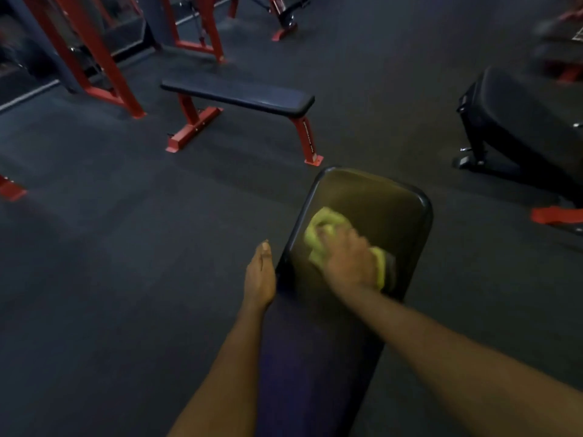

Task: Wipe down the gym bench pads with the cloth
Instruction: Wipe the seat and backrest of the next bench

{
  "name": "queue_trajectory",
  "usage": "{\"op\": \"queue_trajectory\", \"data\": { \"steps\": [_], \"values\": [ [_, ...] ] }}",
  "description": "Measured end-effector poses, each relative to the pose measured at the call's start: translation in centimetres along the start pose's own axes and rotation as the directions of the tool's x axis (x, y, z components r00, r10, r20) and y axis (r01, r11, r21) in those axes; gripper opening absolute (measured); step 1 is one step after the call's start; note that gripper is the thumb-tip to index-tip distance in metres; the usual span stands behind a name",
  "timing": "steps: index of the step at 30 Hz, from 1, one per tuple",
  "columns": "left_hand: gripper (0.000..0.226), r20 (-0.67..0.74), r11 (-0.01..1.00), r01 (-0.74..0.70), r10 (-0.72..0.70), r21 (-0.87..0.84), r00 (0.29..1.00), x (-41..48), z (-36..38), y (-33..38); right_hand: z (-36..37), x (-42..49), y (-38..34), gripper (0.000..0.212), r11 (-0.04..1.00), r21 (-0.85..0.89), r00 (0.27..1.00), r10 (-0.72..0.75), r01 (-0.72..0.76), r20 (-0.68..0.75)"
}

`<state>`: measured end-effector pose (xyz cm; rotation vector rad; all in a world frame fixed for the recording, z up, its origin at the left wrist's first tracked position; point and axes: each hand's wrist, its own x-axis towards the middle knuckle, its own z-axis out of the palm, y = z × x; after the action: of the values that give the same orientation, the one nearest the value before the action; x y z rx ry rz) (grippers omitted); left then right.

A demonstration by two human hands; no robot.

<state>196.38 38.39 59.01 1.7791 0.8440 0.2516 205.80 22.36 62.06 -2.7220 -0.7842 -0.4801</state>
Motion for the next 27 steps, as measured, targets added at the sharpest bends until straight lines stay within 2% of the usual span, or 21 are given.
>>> {"op": "queue_trajectory", "data": {
  "steps": [2,4,6,7,9,11,12,15,20,23,24,27],
  "values": [
    [0.081,-0.036,0.998,0.041,-0.043,-0.054,0.998,1.6,0.1,0.2,1.7,-2.8,-2.8,0.019,0.983,0.083,0.966,-0.175,0.162,0.191],
    [0.080,-0.021,0.995,0.057,-0.058,-0.081,0.998,2.4,0.0,1.0,1.5,-4.3,-3.9,0.024,0.959,0.204,0.883,-0.265,0.198,0.388],
    [0.077,-0.014,0.994,0.060,-0.061,-0.088,0.998,2.8,0.1,2.8,0.2,-2.7,-2.9,0.039,0.934,0.346,0.810,-0.272,0.092,0.520],
    [0.073,-0.016,0.993,0.055,-0.057,-0.104,0.998,3.0,0.3,3.8,-0.4,-1.5,-2.1,0.045,0.908,0.419,0.800,-0.259,0.011,0.541],
    [0.065,-0.029,0.991,0.027,-0.031,-0.131,0.999,3.5,0.9,6.0,-2.2,1.7,0.2,0.048,0.799,0.574,0.843,-0.176,-0.179,0.508],
    [0.057,-0.042,0.989,-0.040,0.034,-0.146,0.999,4.1,2.1,9.0,-4.6,5.8,3.7,0.043,0.633,0.717,0.903,-0.065,-0.293,0.426],
    [0.054,-0.046,0.986,-0.075,0.069,-0.150,0.997,4.4,2.8,10.3,-5.8,7.8,5.1,0.044,0.580,0.756,0.919,-0.028,-0.305,0.392],
    [0.053,-0.058,0.970,-0.184,0.177,-0.161,0.983,5.5,6.1,16.2,-9.3,14.3,10.5,0.045,0.529,0.796,0.943,0.019,-0.292,0.334],
    [0.052,-0.038,0.932,-0.337,0.335,-0.133,0.941,7.7,14.4,27.6,-11.6,22.3,20.1,0.053,0.462,0.860,0.966,-0.024,-0.217,0.257],
    [0.046,0.046,0.951,-0.308,0.309,-0.032,0.950,8.7,18.6,33.2,-12.3,26.1,24.5,0.060,0.408,0.872,0.946,-0.059,-0.268,0.319],
    [0.045,0.080,0.957,-0.290,0.289,0.012,0.954,9.2,19.7,34.5,-12.6,27.1,25.5,0.061,0.375,0.884,0.936,-0.099,-0.280,0.339],
    [0.042,0.152,0.946,-0.274,0.249,0.174,0.957,12.1,22.0,37.7,-12.3,31.3,28.4,0.064,0.173,0.910,0.903,-0.150,-0.377,0.403]
  ]
}}
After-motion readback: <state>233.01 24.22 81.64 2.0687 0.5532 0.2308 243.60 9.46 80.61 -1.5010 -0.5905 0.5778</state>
